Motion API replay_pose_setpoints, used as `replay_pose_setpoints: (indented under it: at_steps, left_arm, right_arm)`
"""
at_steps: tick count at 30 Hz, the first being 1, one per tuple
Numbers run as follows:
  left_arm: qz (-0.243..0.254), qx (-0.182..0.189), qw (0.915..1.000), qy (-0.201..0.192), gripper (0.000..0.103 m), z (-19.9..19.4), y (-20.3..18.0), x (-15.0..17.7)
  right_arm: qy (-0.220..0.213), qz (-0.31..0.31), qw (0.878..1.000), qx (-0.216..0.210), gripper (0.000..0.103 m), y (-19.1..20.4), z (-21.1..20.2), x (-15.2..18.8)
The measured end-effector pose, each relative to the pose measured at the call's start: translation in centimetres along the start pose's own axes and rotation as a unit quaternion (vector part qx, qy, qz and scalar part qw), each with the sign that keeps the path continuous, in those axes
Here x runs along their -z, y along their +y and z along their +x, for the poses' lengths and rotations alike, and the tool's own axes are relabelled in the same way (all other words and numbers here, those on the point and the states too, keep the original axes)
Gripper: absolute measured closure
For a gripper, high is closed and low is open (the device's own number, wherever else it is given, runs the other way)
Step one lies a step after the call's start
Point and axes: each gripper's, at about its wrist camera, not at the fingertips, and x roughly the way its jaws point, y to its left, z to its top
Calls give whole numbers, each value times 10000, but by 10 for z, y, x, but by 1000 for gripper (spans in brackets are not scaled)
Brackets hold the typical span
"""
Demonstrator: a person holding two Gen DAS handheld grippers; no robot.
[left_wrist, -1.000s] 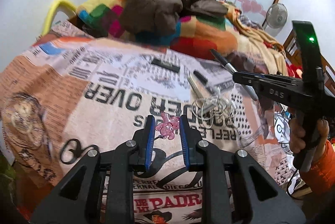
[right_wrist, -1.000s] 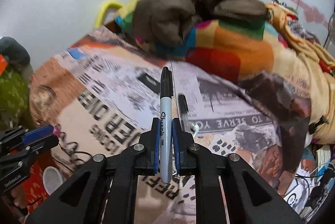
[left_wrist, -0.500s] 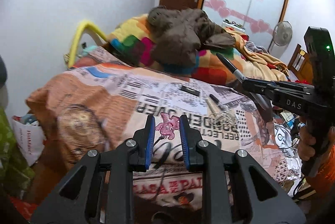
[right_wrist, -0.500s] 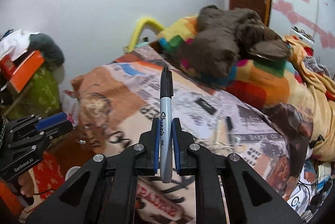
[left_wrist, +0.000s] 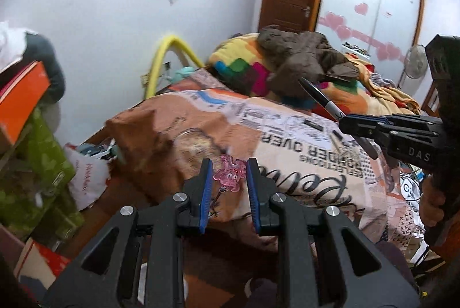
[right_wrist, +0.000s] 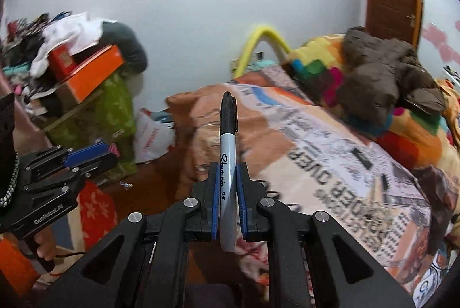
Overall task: Collect trash
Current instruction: 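Carry the pink charm and Sharpie with both tools over the white bin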
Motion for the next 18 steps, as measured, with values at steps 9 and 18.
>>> replay_pose_setpoints:
  at_steps: [9, 18]
  left_arm:
    - [-346, -419, 9984, 139, 81, -35, 65, 36]
    - [-841, -745, 9928, 412, 80, -50, 126, 89]
  right_arm:
    - [298, -313, 9971, -624, 93, 74, 31, 9]
    - [847, -560, 9882, -1145, 93, 141, 74, 28]
